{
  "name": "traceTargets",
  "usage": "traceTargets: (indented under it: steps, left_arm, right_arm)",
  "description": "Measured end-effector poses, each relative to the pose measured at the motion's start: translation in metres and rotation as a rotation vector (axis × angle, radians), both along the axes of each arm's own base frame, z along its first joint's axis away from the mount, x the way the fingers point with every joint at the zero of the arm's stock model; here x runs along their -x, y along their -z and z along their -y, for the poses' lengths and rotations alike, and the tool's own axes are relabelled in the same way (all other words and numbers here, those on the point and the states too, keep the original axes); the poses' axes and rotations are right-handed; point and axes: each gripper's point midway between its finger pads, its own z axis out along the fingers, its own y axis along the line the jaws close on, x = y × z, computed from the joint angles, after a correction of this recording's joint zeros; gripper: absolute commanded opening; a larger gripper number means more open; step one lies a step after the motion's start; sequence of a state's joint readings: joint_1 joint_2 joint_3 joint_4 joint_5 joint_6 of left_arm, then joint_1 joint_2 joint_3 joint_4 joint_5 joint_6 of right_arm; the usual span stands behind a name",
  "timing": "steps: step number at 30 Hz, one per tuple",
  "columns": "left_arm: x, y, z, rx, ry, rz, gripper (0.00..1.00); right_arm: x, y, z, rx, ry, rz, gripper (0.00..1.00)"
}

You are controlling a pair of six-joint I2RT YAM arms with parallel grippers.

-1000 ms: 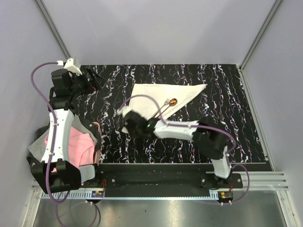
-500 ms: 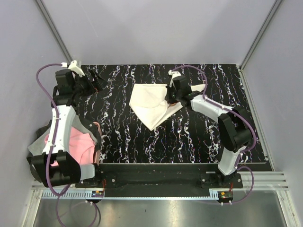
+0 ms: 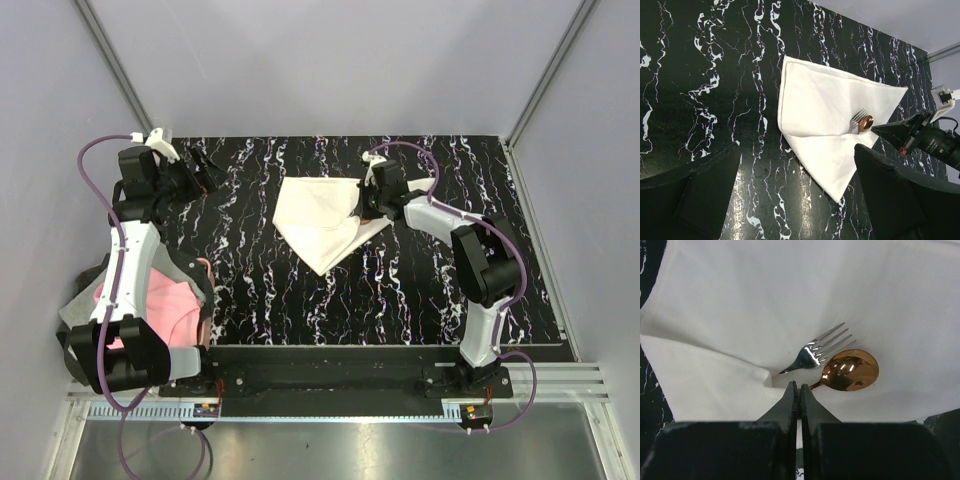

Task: Fold the napkin, place the utensils inside, and roll it up
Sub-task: Fold the napkin

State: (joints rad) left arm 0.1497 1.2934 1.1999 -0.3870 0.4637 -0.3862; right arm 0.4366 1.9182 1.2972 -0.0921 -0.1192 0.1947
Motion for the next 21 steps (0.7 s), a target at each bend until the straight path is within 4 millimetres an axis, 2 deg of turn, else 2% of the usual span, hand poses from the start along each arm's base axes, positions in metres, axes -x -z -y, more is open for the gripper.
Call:
traceTargets:
  steps: [13,14,16,17,18,21]
  left_arm:
    - [0.0,0.0,0.001,0.006,0.002,0.0,0.99]
    - [0.0,0.0,0.001,0.006,0.002,0.0,0.99]
    - [0.0,0.0,0.001,0.006,0.002,-0.001,0.99]
    - [0.0,0.0,0.001,0.006,0.002,-0.001,0.99]
    - [0.0,0.0,0.001,0.006,0.002,-0.001,0.99]
    - [0.0,0.0,0.001,0.006,0.002,-0.001,0.99]
  right_arm:
    - [-0.019,0.006,0.012,0.009,0.021,0.01,0.0]
    - [-0.019,0.009,0.012,0.011,0.022,0.006,0.08]
    - [-0.02,0.013,0.014,0.015,0.025,0.0,0.29]
    - [-0.02,0.014,0.016,0.018,0.029,-0.003,0.42]
    - [-0.02,0.015,0.017,0.02,0.033,-0.006,0.6]
    - [-0.022,0.014,0.023,0.025,0.044,-0.013,0.72]
